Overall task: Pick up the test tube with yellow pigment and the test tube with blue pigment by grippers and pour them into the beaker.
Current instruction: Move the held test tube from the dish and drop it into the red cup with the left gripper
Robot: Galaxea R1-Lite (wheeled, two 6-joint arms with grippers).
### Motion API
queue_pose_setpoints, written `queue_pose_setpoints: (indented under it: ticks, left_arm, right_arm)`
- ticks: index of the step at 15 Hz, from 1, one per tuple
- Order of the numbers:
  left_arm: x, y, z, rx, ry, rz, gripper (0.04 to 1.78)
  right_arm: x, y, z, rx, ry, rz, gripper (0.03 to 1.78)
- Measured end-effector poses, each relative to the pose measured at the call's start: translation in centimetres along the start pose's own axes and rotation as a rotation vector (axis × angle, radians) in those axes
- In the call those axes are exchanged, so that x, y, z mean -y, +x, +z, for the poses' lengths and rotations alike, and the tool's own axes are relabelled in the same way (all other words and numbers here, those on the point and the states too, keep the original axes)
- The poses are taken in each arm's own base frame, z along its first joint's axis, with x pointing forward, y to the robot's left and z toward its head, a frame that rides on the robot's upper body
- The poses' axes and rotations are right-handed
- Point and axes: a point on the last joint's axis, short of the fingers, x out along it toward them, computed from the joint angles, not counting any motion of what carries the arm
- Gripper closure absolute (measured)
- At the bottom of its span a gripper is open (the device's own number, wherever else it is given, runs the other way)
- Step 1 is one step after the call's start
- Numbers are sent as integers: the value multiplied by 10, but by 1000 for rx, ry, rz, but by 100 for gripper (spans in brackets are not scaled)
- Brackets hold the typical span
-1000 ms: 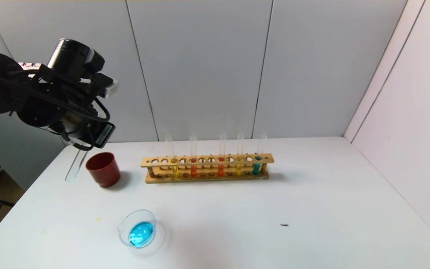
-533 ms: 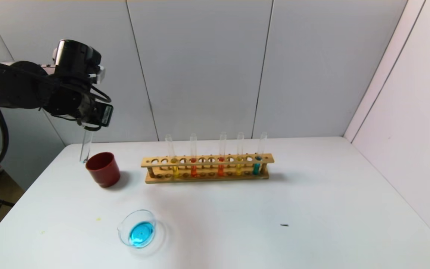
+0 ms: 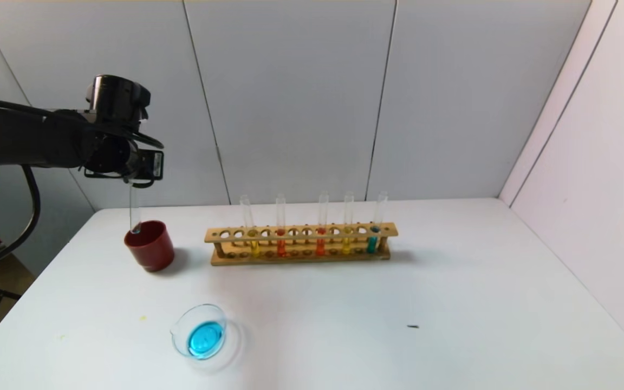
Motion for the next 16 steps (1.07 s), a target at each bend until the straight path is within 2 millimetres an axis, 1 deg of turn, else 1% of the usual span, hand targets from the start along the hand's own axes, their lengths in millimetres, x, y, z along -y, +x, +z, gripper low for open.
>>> queue_pose_setpoints:
  ticks: [6,13,16]
  left_arm:
    - [3,21,-8,36,-80,-7,152]
    - [8,37,-29,9,-103,-28,152]
    - [11,42,-43,-5,-96,-27,152]
  right_arm:
    - [0,0,0,0,0,0,7]
    - [0,0,0,0,0,0,7]
    - [0,0,0,0,0,0,7]
